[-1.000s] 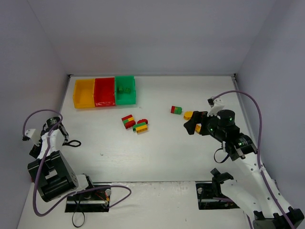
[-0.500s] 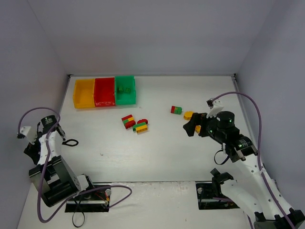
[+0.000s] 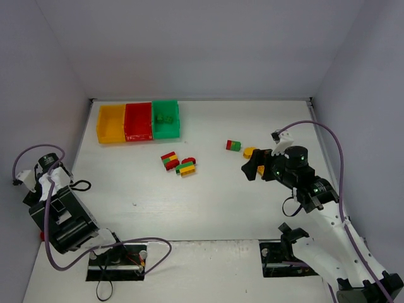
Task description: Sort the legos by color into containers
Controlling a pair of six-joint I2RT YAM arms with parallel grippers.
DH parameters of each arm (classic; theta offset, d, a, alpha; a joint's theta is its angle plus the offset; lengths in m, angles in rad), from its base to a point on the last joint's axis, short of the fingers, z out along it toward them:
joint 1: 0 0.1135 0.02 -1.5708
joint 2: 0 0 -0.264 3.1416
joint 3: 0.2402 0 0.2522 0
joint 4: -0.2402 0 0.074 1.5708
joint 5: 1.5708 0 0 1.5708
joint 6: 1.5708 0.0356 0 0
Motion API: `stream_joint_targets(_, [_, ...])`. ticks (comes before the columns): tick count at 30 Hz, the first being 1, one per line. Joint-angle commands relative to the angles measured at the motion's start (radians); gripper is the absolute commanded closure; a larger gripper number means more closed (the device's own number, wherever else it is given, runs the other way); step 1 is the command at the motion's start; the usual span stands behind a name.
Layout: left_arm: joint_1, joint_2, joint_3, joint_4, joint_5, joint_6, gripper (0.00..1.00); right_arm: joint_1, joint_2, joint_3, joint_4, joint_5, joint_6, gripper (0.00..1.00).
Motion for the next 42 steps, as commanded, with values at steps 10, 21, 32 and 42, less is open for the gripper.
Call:
stream_joint_targets(10, [0.054,0.006,0.042,-0.073,0.072,-0.050,0.46,0.007,0.010,0.011,0.050,0.012,-0.017,0.00])
stream_joint_targets(21, [0.033,-0.090,0.088,-0.177,0.150,0.022,0.39,0.007,0.007,0.017,0.053,-0.028,-0.016,0.00])
stream_joint_targets(32, [-0.081,-0.032,0.269,-0.389,0.190,0.125,0.43,0.027,-0.027,0.017,0.056,-0.063,0.003,0.00])
stream_joint_targets(42, [-0.081,0.049,0.300,-0.427,0.281,0.215,0.63,0.043,-0.059,0.002,0.056,-0.083,0.014,0.00])
